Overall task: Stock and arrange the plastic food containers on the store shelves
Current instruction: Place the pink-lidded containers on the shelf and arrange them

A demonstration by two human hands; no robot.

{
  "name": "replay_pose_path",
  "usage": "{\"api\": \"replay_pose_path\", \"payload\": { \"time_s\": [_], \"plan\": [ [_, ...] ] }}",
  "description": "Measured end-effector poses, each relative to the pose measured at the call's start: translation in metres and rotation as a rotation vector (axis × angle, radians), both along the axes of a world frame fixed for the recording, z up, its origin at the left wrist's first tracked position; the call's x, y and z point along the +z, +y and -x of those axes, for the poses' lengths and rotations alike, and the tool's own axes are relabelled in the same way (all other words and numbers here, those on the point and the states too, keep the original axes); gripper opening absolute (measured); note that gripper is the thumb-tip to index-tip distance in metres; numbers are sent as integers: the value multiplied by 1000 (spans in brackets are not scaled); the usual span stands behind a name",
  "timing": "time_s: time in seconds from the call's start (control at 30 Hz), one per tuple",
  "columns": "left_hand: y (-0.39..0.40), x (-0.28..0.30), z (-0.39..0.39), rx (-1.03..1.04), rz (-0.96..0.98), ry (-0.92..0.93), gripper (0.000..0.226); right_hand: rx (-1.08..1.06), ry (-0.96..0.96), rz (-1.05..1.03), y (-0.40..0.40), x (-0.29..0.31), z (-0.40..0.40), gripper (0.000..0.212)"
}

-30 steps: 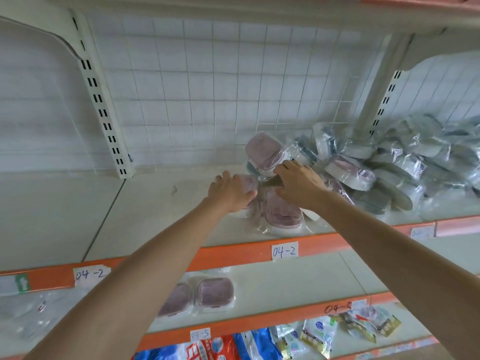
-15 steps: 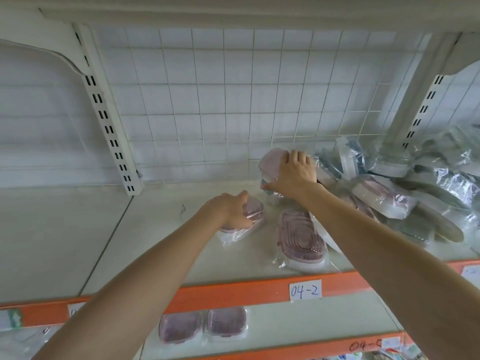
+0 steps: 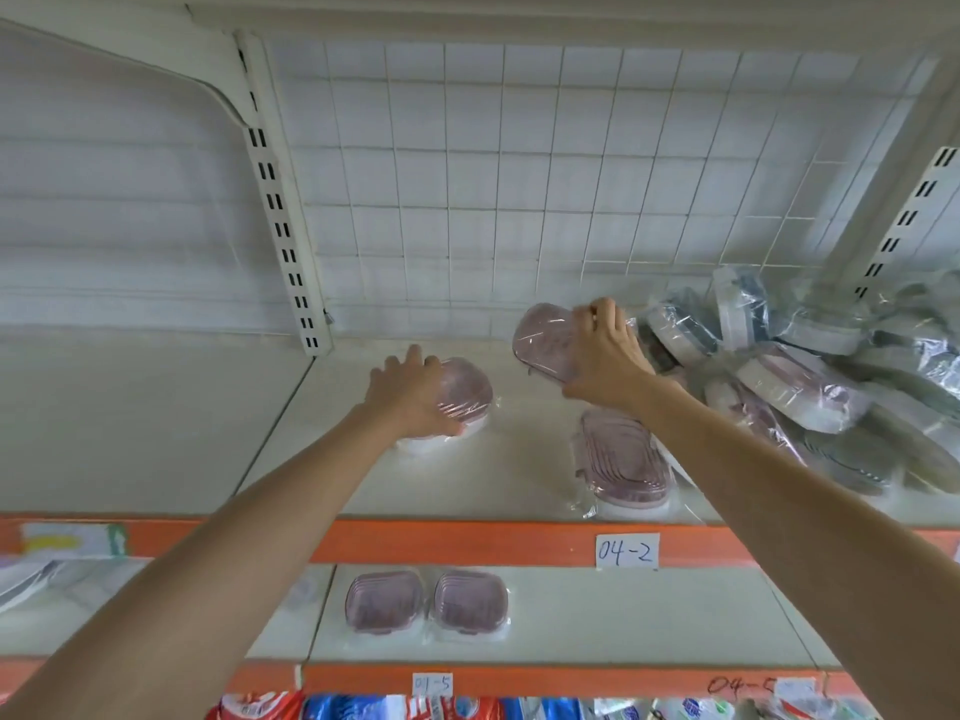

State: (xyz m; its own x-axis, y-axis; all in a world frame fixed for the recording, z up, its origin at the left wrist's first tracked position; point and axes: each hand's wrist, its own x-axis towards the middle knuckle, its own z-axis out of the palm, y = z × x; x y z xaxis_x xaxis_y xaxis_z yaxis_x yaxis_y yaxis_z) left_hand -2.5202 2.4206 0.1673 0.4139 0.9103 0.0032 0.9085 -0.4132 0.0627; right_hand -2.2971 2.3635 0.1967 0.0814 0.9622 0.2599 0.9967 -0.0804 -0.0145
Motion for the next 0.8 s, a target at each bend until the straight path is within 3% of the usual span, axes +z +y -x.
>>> {"api": "replay_pose_path", "payload": {
  "time_s": [0.17,0.5,0.8],
  "plan": [
    [-20,4,43,19,-272,32,83,134,207,27,-9,6,38,84],
    [-73,9,146,81,-295,-47,88,272,392,132,-42,-5,115,94],
    [-137,-20,193,87,-305,-42,87,334,367,161,-88,-32,154,91]
  ]
}}
